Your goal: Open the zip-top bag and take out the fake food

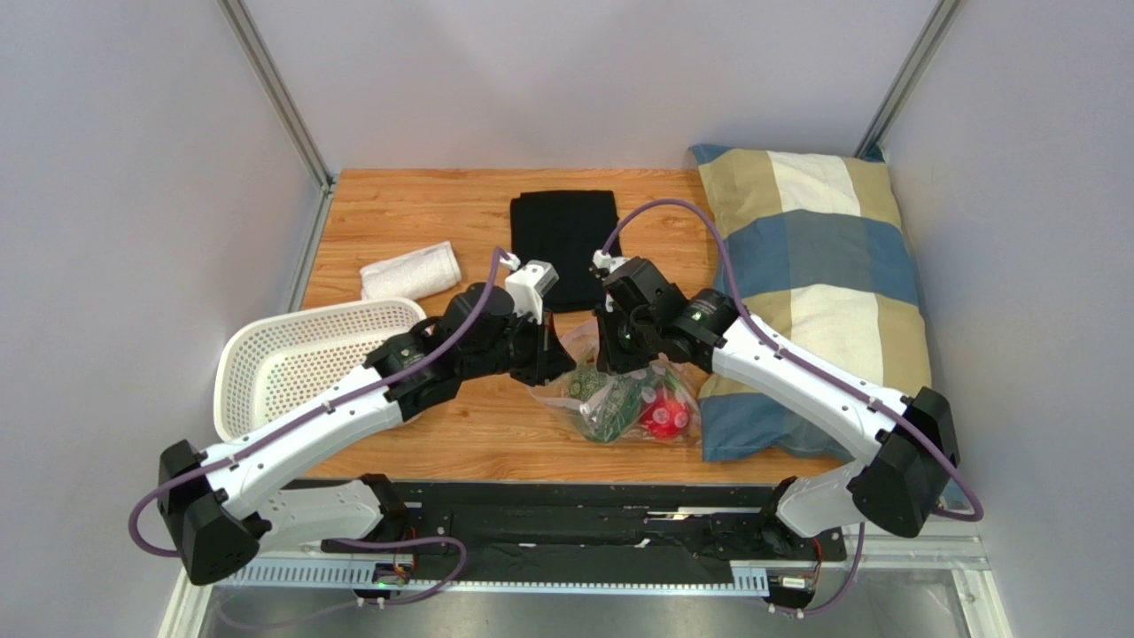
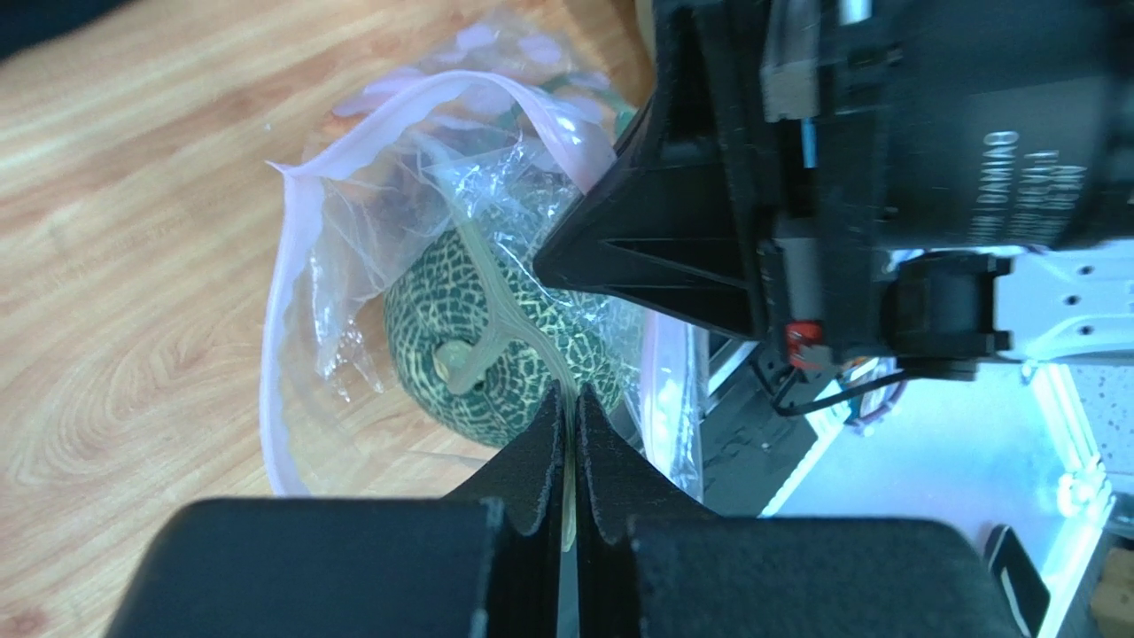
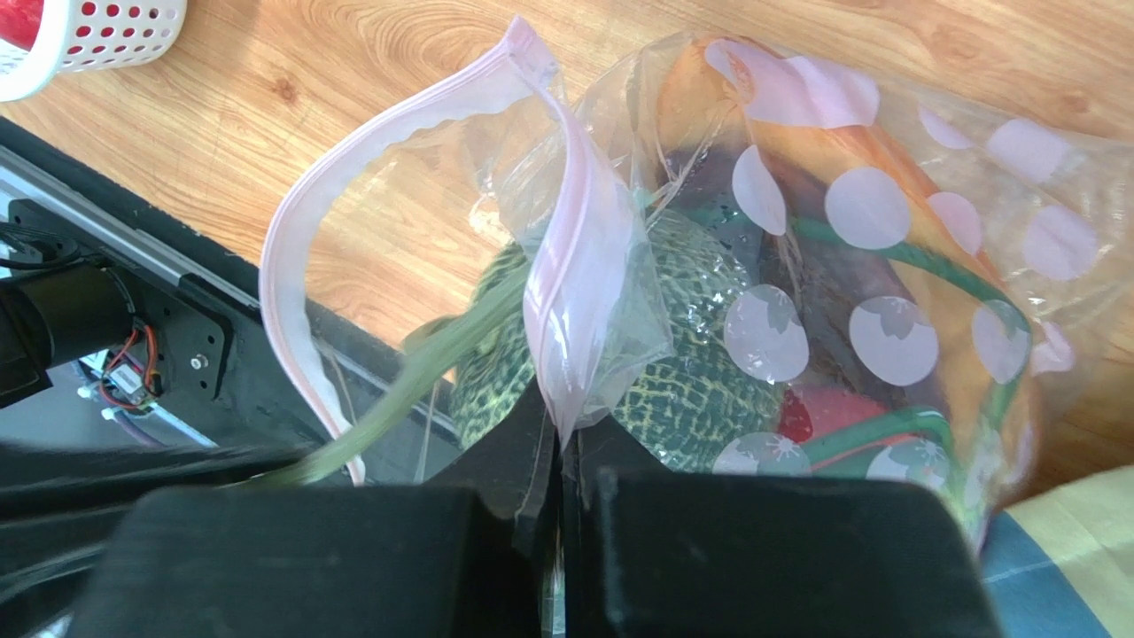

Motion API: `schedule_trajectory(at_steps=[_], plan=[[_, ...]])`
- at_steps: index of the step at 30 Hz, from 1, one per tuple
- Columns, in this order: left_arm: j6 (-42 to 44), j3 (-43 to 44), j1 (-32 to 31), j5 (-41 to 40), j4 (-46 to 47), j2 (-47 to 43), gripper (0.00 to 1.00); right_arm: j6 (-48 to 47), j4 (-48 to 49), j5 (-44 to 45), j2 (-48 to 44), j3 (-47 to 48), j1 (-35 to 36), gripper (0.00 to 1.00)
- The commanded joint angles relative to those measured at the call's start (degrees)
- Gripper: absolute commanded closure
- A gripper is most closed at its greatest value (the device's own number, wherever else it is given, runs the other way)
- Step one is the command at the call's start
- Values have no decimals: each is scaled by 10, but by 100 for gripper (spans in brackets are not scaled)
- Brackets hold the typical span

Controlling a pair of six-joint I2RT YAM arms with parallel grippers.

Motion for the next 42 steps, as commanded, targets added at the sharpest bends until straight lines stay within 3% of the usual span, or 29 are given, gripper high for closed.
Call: schedule_trajectory(at_steps=[1, 11, 13, 16, 17, 19, 22, 25, 28, 34, 42], plan=[[2, 56, -4, -17, -3, -56, 100, -15, -9, 39, -30, 16, -8, 100], [33, 133, -2, -146, -100, -116, 100, -21, -15, 42, -46, 5, -20, 100], [41, 137, 17, -88, -106, -104, 100, -21, -12, 34, -48, 4, -20, 100], [16, 148, 28, 6, -123, -37, 89, -18, -11, 26, -48, 5, -20, 100], [-6, 150, 28, 28, -122, -1, 75, -16, -11, 27, -49, 5, -20, 100], [-32, 149, 27, 68, -108, 44, 58, -12, -8, 4, -49, 8, -21, 100], [-58, 143, 21, 98, -62, 72, 52, -6, -4, -13, -48, 10, -21, 100], [-8, 140, 11, 80, -50, 83, 66, -3, 2, -21, -52, 9, -21, 100], [65, 105, 10, 81, -19, 68, 70, -2, 3, -28, -52, 7, -23, 100], [132, 52, 10, 108, 20, 73, 58, 2, 2, -33, -62, 6, -25, 100], [166, 44, 7, 154, 67, 123, 53, 9, 2, -52, -60, 10, -27, 100]])
